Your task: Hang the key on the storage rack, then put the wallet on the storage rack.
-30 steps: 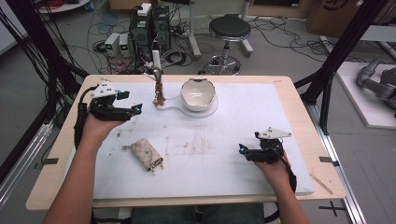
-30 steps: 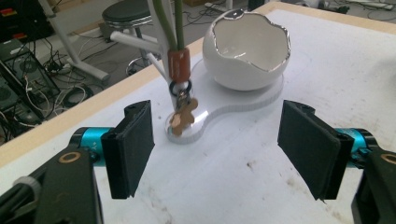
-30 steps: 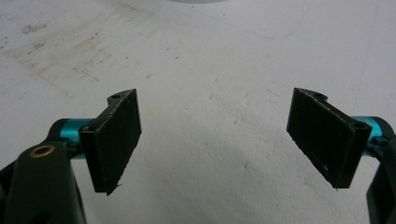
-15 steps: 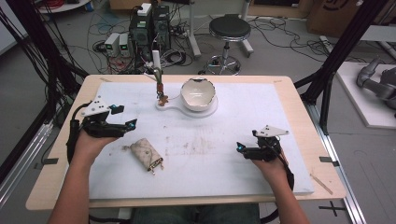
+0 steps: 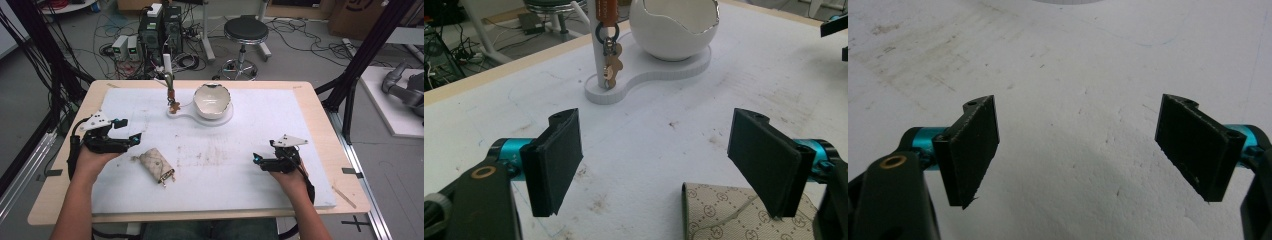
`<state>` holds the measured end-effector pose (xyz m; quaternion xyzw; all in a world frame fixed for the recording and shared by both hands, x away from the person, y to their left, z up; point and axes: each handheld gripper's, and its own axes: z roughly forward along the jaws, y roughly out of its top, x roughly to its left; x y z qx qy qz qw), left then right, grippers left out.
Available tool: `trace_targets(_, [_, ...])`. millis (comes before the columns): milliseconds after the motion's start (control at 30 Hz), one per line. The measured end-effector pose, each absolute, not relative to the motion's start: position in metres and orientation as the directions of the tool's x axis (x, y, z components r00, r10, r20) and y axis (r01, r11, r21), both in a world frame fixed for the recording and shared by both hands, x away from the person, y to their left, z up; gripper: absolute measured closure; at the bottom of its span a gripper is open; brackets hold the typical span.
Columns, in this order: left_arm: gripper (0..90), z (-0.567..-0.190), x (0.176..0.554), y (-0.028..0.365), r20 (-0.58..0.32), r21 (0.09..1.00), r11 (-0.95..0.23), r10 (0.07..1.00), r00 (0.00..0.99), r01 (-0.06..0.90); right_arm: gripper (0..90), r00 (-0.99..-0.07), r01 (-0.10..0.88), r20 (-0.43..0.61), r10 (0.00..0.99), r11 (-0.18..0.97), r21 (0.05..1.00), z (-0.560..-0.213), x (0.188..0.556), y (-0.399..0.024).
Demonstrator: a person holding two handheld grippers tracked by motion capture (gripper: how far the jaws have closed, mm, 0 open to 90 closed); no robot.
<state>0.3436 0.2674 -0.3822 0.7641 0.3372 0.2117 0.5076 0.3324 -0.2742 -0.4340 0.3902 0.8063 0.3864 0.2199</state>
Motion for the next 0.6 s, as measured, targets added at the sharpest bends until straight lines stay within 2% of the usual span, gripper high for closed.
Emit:
trace_targets(400, [21.8, -0.385, 0.328, 0.287, -0.015, 0.917, -0.246, 0.764, 0.645, 0.312, 18.0, -0.623, 0.431, -0.052, 0.781, 0.397, 0.81, -0.427, 0.335, -0.258])
trace_targets(600, [21.8, -0.393, 0.315, 0.31, -0.027, 0.912, -0.228, 0.798, 0.602, 0.342, 18.0, -0.686, 0.388, -0.07, 0.725, 0.444, 0.808, -0.423, 0.337, -0.22])
